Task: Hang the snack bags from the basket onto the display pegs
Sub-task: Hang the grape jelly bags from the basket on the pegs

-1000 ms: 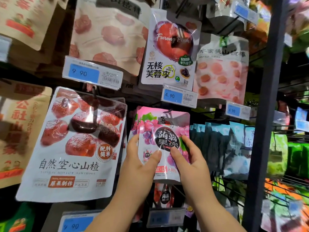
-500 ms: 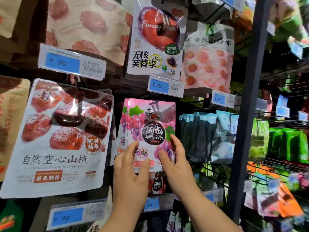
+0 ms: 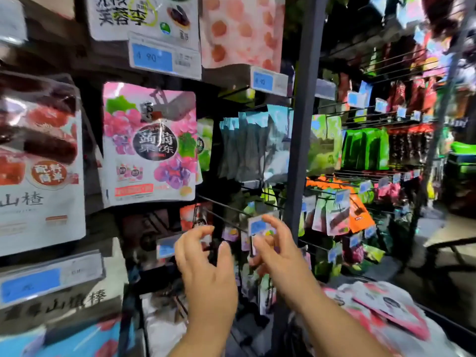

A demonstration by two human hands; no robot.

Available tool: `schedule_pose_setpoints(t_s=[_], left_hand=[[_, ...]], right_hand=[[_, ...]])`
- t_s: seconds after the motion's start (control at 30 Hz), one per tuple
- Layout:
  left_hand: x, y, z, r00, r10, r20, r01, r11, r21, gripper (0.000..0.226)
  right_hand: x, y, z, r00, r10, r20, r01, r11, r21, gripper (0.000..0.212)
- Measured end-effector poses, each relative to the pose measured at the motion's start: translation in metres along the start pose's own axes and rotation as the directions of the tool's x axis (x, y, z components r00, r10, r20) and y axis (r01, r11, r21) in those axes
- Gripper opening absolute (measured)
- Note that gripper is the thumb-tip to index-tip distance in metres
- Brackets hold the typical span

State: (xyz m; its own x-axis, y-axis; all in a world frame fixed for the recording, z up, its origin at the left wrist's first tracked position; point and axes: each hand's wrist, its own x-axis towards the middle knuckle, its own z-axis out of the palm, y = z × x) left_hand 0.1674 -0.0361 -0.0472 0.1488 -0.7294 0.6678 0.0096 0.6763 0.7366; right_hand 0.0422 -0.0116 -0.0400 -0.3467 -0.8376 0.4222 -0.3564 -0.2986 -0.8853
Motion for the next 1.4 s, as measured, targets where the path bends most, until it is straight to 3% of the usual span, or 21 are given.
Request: schedule_pose_setpoints(t_s=[0.07, 0.13, 0.23, 0.3, 0.4, 0.5, 0.53, 0.6, 0.63, 0.67, 0.8, 0.93, 1.13, 1.27, 1.4], left_hand=[[-0.018, -0.007, 0.026, 0.974, 0.001, 0.226, -0.012, 0.999, 0.049, 0.014], [-0.043, -0.016, 0.054, 0.897, -0.061, 0.437, 0.027, 0.996, 0.084, 0.012], [-0.08, -0.032, 0.09, 0.738, -0.096, 0.668, 0.035, 0.994, 0.103, 0.01], [-0.102, -0.04, 0.11, 0.58, -0.111, 0.807, 0.0, 0.991, 0.136, 0.018], [-0.135, -0.044, 0.131, 0.366, -0.129, 0.922, -0.13, 0.974, 0.188, 0.037], [-0.166, -0.051, 0.148, 0.165, -0.136, 0.977, -0.27, 0.947, 0.177, 0.083], [-0.176, -0.056, 0.153, 0.088, -0.161, 0.983, -0.324, 0.929, 0.181, 0.085], [-0.19, -0.061, 0.16, -0.061, -0.208, 0.976, -0.454, 0.877, 0.159, 0.067], [-0.193, -0.06, 0.16, -0.103, -0.23, 0.968, -0.486, 0.86, 0.153, 0.062], [-0.196, -0.061, 0.161, -0.123, -0.241, 0.963, -0.5, 0.853, 0.149, 0.065], [-0.196, -0.057, 0.159, -0.125, -0.213, 0.969, -0.439, 0.888, 0.139, 0.123], [-0.197, -0.053, 0.157, -0.171, -0.22, 0.96, -0.447, 0.886, 0.123, 0.118], [-0.197, -0.052, 0.16, -0.209, -0.231, 0.95, -0.417, 0.9, 0.127, 0.108], [-0.198, -0.054, 0.161, -0.202, -0.222, 0.954, -0.404, 0.906, 0.125, 0.102], [-0.201, -0.057, 0.159, -0.184, -0.211, 0.96, -0.404, 0.906, 0.122, 0.117]], right_hand=[[-0.014, 0.014, -0.022, 0.996, 0.058, -0.065, -0.059, 0.998, -0.02, 0.022], [-0.029, 0.029, -0.05, 0.988, 0.097, -0.116, -0.105, 0.992, -0.068, 0.011], [-0.058, 0.044, -0.095, 0.971, 0.136, -0.197, -0.177, 0.961, -0.21, 0.009], [-0.084, 0.053, -0.125, 0.95, 0.151, -0.275, -0.226, 0.937, -0.267, 0.019], [-0.133, 0.068, -0.173, 0.91, 0.151, -0.386, -0.326, 0.837, -0.44, 0.015], [-0.186, 0.088, -0.219, 0.855, 0.137, -0.5, -0.443, 0.693, -0.569, 0.012], [-0.202, 0.094, -0.234, 0.84, 0.113, -0.531, -0.465, 0.656, -0.595, 0.01], [-0.229, 0.102, -0.258, 0.822, 0.075, -0.564, -0.499, 0.571, -0.651, 0.011], [-0.239, 0.104, -0.268, 0.812, 0.081, -0.577, -0.528, 0.521, -0.67, 0.017], [-0.248, 0.106, -0.279, 0.798, 0.085, -0.596, -0.557, 0.479, -0.678, 0.022], [-0.262, 0.113, -0.318, 0.738, 0.033, -0.674, -0.638, 0.36, -0.681, 0.038], [-0.26, 0.127, -0.346, 0.732, 0.117, -0.671, -0.679, 0.203, -0.706, 0.029], [-0.252, 0.14, -0.347, 0.763, 0.339, -0.55, -0.637, 0.247, -0.73, 0.038], [-0.248, 0.143, -0.347, 0.769, 0.321, -0.553, -0.628, 0.218, -0.747, 0.035], [-0.241, 0.144, -0.342, 0.763, 0.276, -0.585, -0.637, 0.166, -0.753, 0.028]])
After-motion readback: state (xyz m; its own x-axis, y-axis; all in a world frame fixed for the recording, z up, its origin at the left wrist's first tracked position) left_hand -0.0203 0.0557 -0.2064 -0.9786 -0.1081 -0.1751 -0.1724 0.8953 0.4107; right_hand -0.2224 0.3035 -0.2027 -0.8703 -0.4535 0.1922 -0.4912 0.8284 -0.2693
